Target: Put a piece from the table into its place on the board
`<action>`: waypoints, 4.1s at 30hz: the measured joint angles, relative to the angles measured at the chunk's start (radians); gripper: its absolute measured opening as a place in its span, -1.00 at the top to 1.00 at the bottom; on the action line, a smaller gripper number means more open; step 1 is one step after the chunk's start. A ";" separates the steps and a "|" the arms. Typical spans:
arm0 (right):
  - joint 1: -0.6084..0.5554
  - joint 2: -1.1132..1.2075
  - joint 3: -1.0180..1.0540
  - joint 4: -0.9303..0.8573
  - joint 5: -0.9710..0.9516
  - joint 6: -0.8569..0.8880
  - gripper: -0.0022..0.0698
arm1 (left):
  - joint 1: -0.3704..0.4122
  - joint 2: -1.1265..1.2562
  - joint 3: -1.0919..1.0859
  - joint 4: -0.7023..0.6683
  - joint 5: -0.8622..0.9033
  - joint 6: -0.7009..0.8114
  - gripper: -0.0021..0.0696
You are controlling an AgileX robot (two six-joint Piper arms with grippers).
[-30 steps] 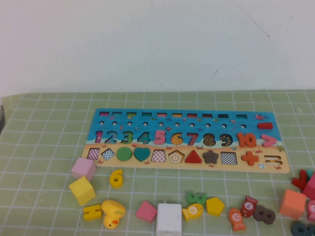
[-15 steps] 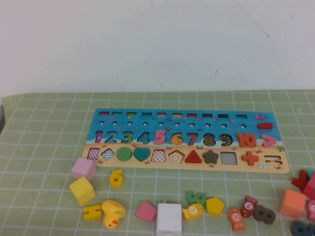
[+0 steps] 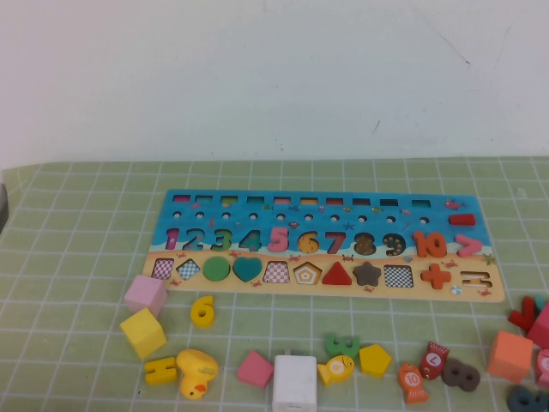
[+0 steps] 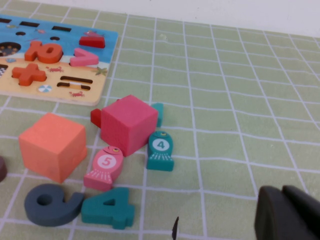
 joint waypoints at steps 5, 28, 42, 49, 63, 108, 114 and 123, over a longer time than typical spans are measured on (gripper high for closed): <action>0.000 0.000 0.000 0.000 0.000 0.000 0.95 | 0.000 0.000 0.000 0.002 -0.277 0.000 0.95; 0.000 0.000 0.000 0.000 0.000 0.000 0.95 | 0.000 0.184 -0.580 0.056 0.116 0.000 0.95; 0.000 0.000 0.000 0.000 0.000 0.000 0.95 | 0.000 0.652 -0.716 -0.025 0.324 -0.026 0.95; 0.000 0.000 0.000 0.000 0.000 0.000 0.95 | 0.000 0.953 -0.919 -0.190 0.626 0.155 0.95; 0.000 0.000 0.000 0.000 0.000 0.000 0.95 | -0.157 1.365 -1.082 -0.427 0.715 0.432 0.95; 0.000 0.000 0.000 0.000 0.000 0.000 0.95 | -0.406 1.935 -1.387 0.028 0.790 -0.208 -0.02; 0.000 0.000 0.000 0.000 0.000 0.000 0.95 | -0.406 1.935 -1.387 0.028 0.790 -0.211 0.25; 0.000 0.000 0.000 0.000 0.000 0.000 0.95 | -0.406 1.935 -1.482 -0.018 0.881 -0.161 0.25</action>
